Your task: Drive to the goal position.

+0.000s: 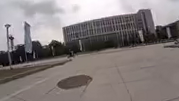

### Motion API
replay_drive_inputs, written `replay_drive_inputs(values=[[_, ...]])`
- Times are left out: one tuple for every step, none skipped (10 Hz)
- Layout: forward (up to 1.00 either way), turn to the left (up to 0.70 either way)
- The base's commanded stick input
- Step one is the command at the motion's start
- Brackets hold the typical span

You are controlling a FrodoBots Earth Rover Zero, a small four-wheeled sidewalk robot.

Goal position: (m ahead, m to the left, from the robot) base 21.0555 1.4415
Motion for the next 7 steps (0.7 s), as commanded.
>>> replay_drive_inputs(values=[[0.6, -0.08], [0.6, -0.15], [0.6, -0.15], [0.6, -0.15], [0.6, -0.15], [0.6, -0.13], [0.6, -0.07]])
